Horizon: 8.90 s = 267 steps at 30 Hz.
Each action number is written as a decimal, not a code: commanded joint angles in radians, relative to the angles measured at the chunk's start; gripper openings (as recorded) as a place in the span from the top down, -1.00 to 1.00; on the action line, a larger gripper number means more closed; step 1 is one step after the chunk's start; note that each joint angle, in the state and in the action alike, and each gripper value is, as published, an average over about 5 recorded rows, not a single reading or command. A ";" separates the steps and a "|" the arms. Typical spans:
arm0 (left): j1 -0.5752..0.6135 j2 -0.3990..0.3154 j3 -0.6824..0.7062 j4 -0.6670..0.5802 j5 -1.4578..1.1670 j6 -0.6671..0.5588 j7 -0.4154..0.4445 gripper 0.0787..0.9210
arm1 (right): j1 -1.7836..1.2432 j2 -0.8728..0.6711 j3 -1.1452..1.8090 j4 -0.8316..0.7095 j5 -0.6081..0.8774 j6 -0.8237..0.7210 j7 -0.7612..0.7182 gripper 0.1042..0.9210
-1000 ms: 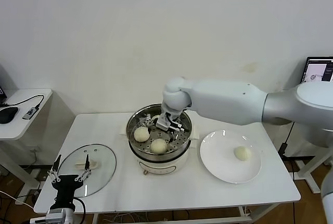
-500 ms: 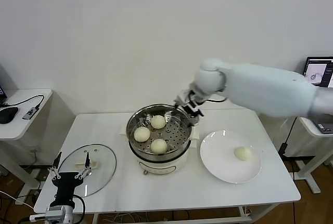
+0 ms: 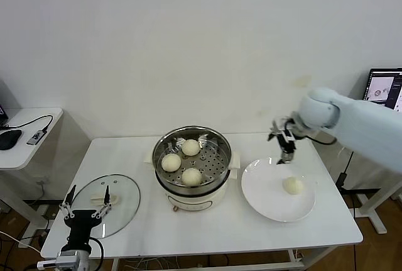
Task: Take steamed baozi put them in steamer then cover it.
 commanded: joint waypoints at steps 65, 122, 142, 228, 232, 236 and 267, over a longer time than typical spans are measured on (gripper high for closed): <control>-0.004 -0.008 0.000 0.006 0.013 0.004 -0.001 -0.77 | 0.078 0.051 0.023 -0.028 0.068 -0.128 -0.008 -0.18; -0.019 -0.027 -0.007 0.018 0.037 -0.013 -0.006 -0.77 | -0.010 0.569 -0.115 -0.184 0.319 -0.397 0.271 -0.27; -0.031 -0.021 -0.003 0.026 0.037 -0.013 -0.004 -0.77 | -0.146 0.045 0.246 0.325 0.482 -0.256 0.615 -0.76; -0.476 0.216 0.112 0.754 1.252 -0.078 0.027 -0.77 | -2.082 0.873 2.210 0.379 -0.016 0.480 0.836 -0.76; -0.492 0.211 0.119 0.781 1.236 -0.080 0.027 -0.72 | -2.085 0.874 2.209 0.379 -0.019 0.480 0.835 -0.76; -0.499 0.214 0.122 0.797 1.221 -0.083 0.028 -0.51 | -2.084 0.876 2.207 0.379 -0.024 0.479 0.835 -0.76; -0.150 0.251 -0.135 0.238 0.993 0.108 0.050 0.83 | -2.111 0.850 2.098 0.439 -0.038 0.496 0.811 -0.76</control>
